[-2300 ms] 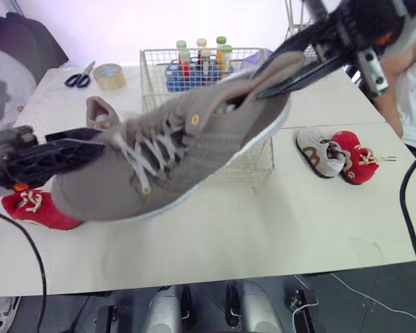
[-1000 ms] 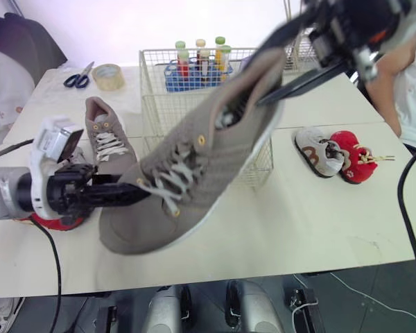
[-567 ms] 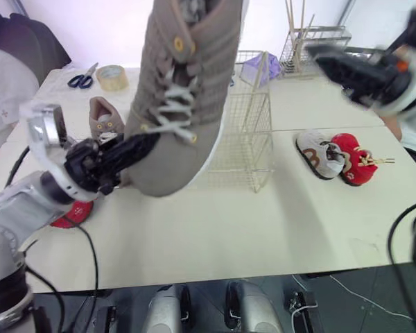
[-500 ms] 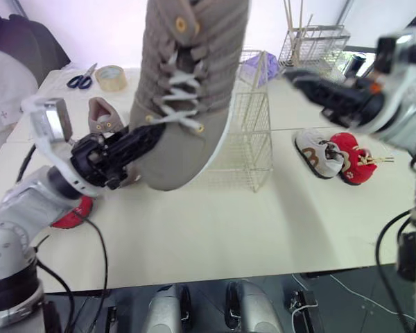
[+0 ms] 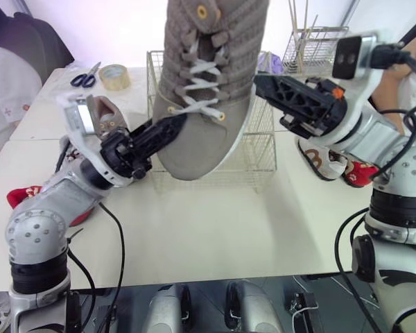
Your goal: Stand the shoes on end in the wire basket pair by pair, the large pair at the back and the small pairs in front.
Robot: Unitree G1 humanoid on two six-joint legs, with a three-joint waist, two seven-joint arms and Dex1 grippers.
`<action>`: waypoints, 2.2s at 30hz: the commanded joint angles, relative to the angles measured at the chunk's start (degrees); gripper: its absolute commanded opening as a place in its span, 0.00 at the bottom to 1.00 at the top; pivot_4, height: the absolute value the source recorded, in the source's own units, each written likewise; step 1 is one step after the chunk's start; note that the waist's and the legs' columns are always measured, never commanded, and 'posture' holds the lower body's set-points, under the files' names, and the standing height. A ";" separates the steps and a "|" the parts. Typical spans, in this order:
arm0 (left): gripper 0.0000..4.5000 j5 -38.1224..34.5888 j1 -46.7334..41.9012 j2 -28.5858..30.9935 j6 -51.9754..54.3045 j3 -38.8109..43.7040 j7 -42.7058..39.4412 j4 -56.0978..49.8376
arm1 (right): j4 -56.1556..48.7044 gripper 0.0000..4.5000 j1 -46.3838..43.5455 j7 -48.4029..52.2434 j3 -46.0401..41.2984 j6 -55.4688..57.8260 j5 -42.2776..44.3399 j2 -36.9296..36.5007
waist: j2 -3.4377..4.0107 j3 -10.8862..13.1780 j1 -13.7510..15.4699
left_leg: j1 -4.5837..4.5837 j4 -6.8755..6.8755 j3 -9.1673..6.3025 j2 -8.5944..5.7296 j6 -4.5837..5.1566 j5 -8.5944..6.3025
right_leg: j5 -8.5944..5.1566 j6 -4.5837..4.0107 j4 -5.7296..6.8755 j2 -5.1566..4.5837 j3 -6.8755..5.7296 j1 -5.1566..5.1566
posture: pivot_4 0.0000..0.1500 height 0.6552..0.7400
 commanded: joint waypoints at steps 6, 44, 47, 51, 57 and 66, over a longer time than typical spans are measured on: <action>0.28 1.28 -0.73 0.28 -1.33 -1.71 -2.46 -1.80 | 1.82 0.92 -4.11 3.70 1.64 -0.58 -6.79 1.30 | 0.00 0.00 0.12 | -0.03 -0.01 -0.01 0.01 0.00 0.00 | 0.00 0.00 -0.03 0.02 0.00 0.00 | 1.00 1.00; 0.85 2.65 9.64 21.23 2.45 11.35 4.10 -9.16 | 60.71 0.27 -37.71 41.04 1.60 -54.47 -54.09 -0.47 | 0.04 0.08 -0.31 | -0.17 -0.09 0.09 0.02 -0.02 0.00 | -0.01 0.00 -0.07 0.01 0.02 -0.25 | 1.00 1.00; 0.85 2.58 10.50 22.04 2.32 12.27 4.18 -8.61 | 70.98 0.27 -42.68 39.79 1.64 -62.50 -59.15 -0.51 | 0.08 0.10 -0.45 | -0.19 -0.14 0.14 0.03 -0.04 0.01 | -0.01 0.00 -0.08 0.02 0.04 -0.32 | 1.00 1.00; 0.85 2.23 11.67 21.69 1.68 12.36 4.99 -9.30 | 77.19 0.27 -44.77 37.59 1.70 -68.30 -64.01 0.21 | 0.08 0.10 -0.62 | -0.19 -0.16 0.23 0.06 -0.06 0.02 | -0.01 0.00 -0.08 0.03 0.11 -0.38 | 1.00 1.00; 0.85 1.50 13.27 21.30 1.01 12.81 6.51 -10.29 | 80.59 0.27 -42.77 37.46 2.34 -70.46 -69.92 2.78 | 0.09 0.10 -0.64 | -0.19 -0.15 0.24 0.08 -0.08 0.03 | -0.01 0.00 -0.06 0.02 0.14 -0.39 | 1.00 1.00; 0.85 2.50 12.10 20.38 -0.03 10.72 7.46 -9.40 | 82.66 0.27 -39.55 34.58 0.01 -66.77 -72.90 5.00 | 0.09 0.11 -0.44 | -0.21 -0.14 0.24 0.08 -0.10 0.04 | -0.01 0.00 -0.08 0.01 0.14 -0.38 | 1.00 1.00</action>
